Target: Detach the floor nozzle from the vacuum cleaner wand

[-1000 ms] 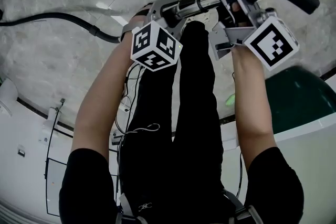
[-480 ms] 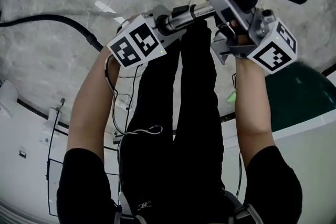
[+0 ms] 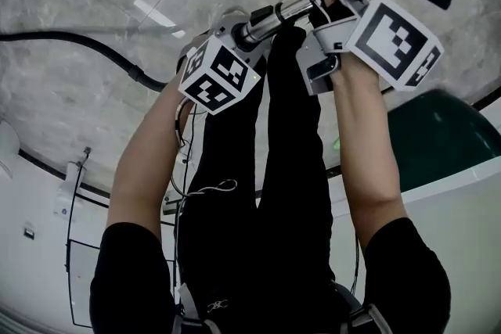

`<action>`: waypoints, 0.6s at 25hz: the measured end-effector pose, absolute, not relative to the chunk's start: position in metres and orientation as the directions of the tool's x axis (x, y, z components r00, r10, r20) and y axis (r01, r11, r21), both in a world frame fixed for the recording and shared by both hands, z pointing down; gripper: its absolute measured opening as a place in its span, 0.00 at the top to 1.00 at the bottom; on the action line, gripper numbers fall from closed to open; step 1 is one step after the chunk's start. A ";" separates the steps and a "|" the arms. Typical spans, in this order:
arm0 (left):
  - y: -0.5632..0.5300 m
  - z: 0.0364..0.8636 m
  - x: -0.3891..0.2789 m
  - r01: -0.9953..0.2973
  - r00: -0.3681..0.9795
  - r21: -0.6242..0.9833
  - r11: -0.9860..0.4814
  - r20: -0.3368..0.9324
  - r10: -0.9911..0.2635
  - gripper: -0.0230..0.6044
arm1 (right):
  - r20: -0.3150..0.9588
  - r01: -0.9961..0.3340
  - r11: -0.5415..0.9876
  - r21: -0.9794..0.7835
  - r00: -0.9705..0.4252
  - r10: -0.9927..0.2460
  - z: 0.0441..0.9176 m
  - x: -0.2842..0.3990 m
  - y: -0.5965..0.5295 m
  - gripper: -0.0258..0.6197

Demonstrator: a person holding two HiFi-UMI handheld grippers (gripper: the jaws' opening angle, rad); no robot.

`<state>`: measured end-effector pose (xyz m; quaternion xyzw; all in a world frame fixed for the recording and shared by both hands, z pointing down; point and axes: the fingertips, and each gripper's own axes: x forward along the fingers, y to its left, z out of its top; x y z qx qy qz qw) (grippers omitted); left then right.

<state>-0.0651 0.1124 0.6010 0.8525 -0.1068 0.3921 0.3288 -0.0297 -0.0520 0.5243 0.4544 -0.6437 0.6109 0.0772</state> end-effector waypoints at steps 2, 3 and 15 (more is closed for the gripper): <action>0.117 0.604 -0.064 -0.412 0.684 0.498 -0.763 0.722 0.102 0.85 | 0.682 -0.694 -0.192 -0.694 -0.547 -0.485 0.531 -0.026 -0.048 0.77; 0.118 0.603 -0.064 -0.382 0.705 0.523 -0.762 0.698 0.126 0.85 | 0.651 -0.687 -0.143 -0.713 -0.572 -0.499 0.527 -0.029 -0.048 0.77; 0.127 0.657 -0.123 -0.460 0.609 0.492 -0.740 0.781 0.141 0.87 | 0.442 -0.692 0.161 -0.703 -0.603 -0.664 0.485 0.030 -0.096 0.77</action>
